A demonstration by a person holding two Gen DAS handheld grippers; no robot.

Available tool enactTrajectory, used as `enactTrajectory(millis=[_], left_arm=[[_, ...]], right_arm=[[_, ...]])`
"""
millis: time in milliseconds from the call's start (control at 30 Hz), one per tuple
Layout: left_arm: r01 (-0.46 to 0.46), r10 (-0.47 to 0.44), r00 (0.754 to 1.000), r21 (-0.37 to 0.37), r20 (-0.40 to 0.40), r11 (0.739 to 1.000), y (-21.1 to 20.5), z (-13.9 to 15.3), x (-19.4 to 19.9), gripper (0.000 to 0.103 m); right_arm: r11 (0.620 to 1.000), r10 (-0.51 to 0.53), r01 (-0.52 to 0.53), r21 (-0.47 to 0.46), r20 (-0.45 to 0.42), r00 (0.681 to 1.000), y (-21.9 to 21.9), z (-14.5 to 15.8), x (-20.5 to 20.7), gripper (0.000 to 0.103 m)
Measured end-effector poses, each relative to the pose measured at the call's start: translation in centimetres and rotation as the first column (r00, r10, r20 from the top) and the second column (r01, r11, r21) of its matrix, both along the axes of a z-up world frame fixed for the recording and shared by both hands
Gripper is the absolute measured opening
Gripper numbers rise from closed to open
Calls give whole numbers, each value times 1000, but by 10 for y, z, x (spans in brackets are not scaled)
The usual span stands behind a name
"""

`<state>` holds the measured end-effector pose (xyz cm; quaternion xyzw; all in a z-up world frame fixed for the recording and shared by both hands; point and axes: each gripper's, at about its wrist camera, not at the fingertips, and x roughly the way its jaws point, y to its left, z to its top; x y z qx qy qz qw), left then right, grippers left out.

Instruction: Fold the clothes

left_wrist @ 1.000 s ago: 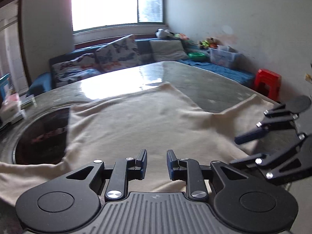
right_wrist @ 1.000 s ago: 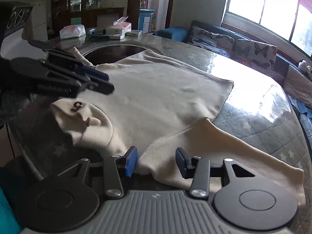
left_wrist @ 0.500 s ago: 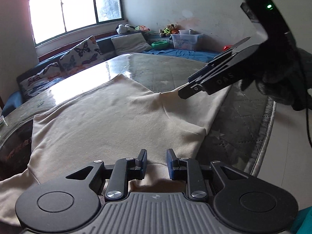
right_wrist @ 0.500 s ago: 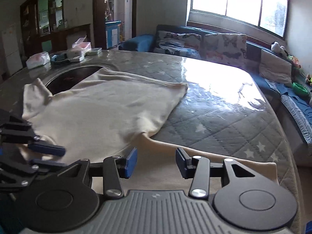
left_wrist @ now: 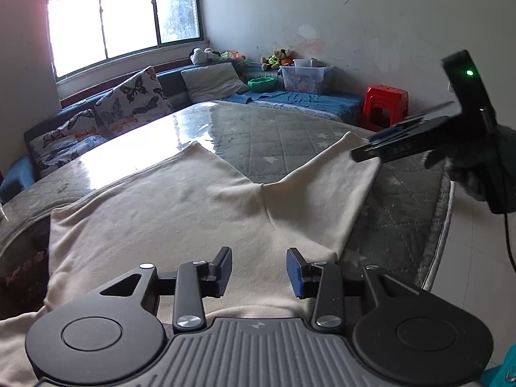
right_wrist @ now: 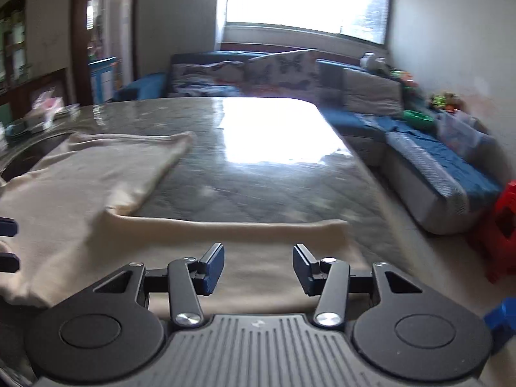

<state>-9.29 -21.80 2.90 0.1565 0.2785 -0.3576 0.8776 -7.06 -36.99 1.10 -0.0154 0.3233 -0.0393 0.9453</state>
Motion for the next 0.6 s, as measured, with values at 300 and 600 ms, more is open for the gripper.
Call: enactTrajectory(millis=[300, 600], left_arm=[[-4, 4, 1000, 25, -5, 1000, -17, -14, 0, 40], [-13, 13, 1000, 17, -2, 1000, -17, -10, -1, 41]], right_arm=[[977, -184, 183, 107, -3, 983, -48, -17, -11, 46], [967, -218, 213, 143, 24, 976, -50, -20, -5, 8]])
